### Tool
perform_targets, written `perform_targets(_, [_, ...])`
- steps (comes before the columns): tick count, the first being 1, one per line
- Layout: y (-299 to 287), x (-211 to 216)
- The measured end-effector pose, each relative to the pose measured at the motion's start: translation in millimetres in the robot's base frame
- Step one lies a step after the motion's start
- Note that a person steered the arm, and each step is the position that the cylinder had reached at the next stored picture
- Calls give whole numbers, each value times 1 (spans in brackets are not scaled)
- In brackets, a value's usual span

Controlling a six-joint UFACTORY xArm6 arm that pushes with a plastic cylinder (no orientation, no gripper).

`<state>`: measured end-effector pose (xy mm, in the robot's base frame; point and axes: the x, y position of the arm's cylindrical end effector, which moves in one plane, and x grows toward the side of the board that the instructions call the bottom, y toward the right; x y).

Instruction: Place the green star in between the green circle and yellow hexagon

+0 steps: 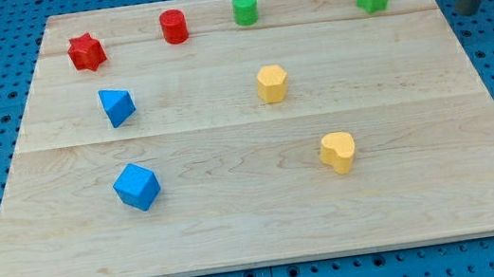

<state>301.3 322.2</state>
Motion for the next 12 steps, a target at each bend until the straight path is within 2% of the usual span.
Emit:
perform_targets(2, [0, 4])
perform_targets(4, [-41, 56])
perform_targets(5, [-41, 59])
perform_targets(7, [-19, -47])
perform_targets(8, [-72, -66])
perform_targets(9, [-130, -70])
perform_targets(11, [-127, -76])
perform_targets(12, [-179, -76])
